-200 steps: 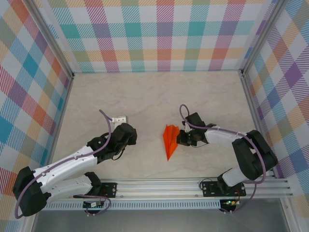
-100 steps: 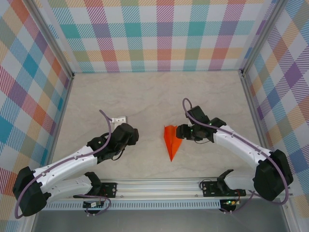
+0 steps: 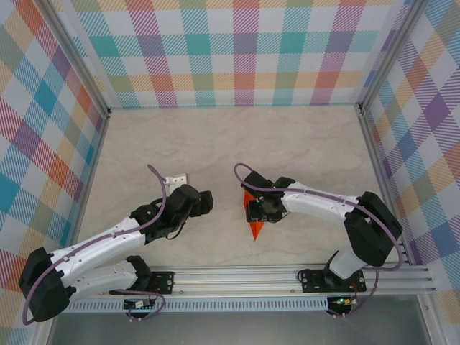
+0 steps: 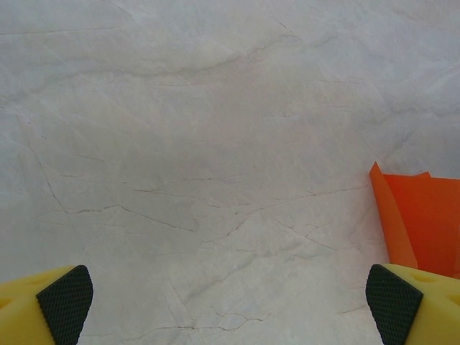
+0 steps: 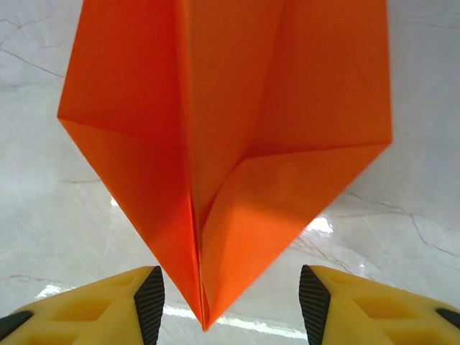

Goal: Fold a paper plane with a square sheet of paper (fold left side to right side)
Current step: Pick up the paper plane at the center of the table.

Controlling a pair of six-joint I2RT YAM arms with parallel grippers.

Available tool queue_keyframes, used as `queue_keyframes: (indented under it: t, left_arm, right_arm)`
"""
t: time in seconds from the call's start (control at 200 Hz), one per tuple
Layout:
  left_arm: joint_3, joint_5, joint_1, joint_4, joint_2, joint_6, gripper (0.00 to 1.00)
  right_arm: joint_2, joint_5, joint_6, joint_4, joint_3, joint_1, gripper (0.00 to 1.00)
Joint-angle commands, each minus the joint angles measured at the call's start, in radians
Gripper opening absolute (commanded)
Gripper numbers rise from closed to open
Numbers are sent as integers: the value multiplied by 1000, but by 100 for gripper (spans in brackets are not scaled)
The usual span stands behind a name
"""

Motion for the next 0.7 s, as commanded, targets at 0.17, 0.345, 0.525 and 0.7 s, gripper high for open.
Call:
queue_keyframes:
  t: [0.17,0.345,0.525,0.7]
  left_arm:
    - [-12,23,-6,12,-17,54,100]
    - [-12,66,-6,41,-30,101,100]
    - [-25,132,-8,78,-80,164,100]
    - [-69,292,-8,176,-185,265,100]
  right_arm:
    - [98,6,27,15,46,22,45]
    - [134,-4,24,25,46,22,33]
    - [154,15,0,16,77,13,15]
    - [191,9,-95,-27,216,-57,0]
